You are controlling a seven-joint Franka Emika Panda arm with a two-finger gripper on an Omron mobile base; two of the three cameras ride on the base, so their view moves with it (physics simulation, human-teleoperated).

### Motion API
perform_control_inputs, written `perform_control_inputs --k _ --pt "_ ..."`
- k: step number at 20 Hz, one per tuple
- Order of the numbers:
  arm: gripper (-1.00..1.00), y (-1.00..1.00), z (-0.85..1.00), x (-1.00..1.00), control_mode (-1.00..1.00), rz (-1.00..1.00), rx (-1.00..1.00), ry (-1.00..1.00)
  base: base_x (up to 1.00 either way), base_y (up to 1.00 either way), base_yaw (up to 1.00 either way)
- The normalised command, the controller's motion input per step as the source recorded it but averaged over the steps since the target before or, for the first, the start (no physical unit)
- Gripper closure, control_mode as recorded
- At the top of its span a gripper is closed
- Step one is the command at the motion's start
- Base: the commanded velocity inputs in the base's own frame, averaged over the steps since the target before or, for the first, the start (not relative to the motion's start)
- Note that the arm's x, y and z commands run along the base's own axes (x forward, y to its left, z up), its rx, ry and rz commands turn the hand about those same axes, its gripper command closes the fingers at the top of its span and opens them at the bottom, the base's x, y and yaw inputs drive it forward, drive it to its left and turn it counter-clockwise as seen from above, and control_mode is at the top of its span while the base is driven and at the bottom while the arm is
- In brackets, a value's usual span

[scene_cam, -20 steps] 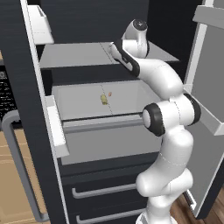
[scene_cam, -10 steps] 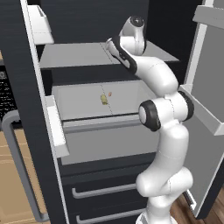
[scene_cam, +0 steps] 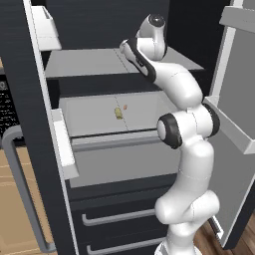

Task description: Pick the egg and butter from the fridge and place them by the bowl for mixing.

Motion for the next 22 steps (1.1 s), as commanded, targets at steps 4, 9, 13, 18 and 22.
perform_control_inputs --k 4,9,13,18,22 --pt "1.00 0.00 0.18 -0.28 -1.00 0.00 0.02 -0.30 0.00 0.00 0.00" --pt "1.00 0.00 0.14 -0.82 -1.00 0.05 0.00 -0.26 0.00 0.00 0.00" --pt "1.00 0.00 0.04 -1.00 -1.00 0.09 0.01 -0.22 0.00 0.00 0.00" --pt "1.00 -0.03 0.00 -1.00 -1.00 0.10 0.00 -0.15 0.00 0.00 0.00" --pt "1.00 -0.17 0.00 -1.00 -1.00 0.11 0.00 -0.15 0.00 0.00 0.00"
